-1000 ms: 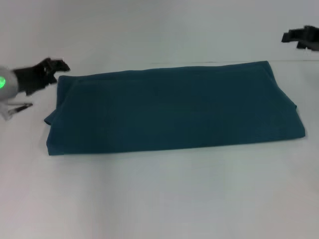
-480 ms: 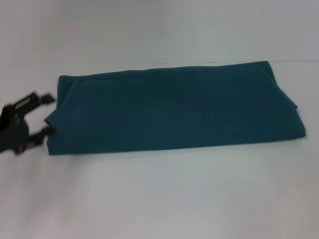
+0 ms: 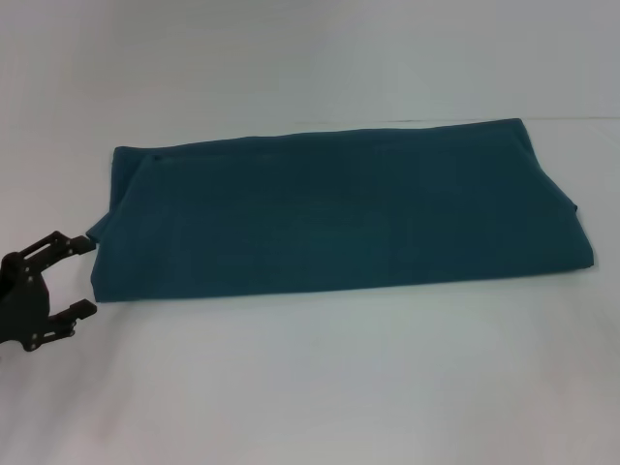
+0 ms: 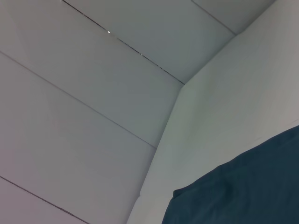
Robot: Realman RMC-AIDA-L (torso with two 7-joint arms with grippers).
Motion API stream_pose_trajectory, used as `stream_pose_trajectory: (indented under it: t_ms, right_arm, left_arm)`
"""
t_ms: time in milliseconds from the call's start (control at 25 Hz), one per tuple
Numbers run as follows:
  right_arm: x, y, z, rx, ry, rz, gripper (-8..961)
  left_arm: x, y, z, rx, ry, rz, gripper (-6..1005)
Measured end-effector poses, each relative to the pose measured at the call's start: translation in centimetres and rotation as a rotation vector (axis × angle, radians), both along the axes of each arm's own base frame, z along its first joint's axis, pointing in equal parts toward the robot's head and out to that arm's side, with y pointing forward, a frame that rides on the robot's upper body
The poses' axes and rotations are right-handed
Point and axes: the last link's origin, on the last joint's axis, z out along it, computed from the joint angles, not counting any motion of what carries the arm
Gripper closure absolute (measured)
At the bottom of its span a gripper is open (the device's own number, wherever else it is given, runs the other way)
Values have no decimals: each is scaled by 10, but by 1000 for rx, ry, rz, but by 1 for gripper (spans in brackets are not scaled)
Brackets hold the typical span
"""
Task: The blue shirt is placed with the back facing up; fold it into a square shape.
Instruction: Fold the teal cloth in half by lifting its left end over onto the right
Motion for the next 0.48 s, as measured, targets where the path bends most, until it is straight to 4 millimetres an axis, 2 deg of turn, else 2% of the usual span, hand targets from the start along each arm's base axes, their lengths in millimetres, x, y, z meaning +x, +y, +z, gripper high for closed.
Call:
stream_pose_trajectory:
  t_ms: [480]
  right_arm:
    - [-4, 5, 2, 8, 7, 6, 33]
  left_arm:
    - [-6, 19, -15, 9, 32, 87, 95]
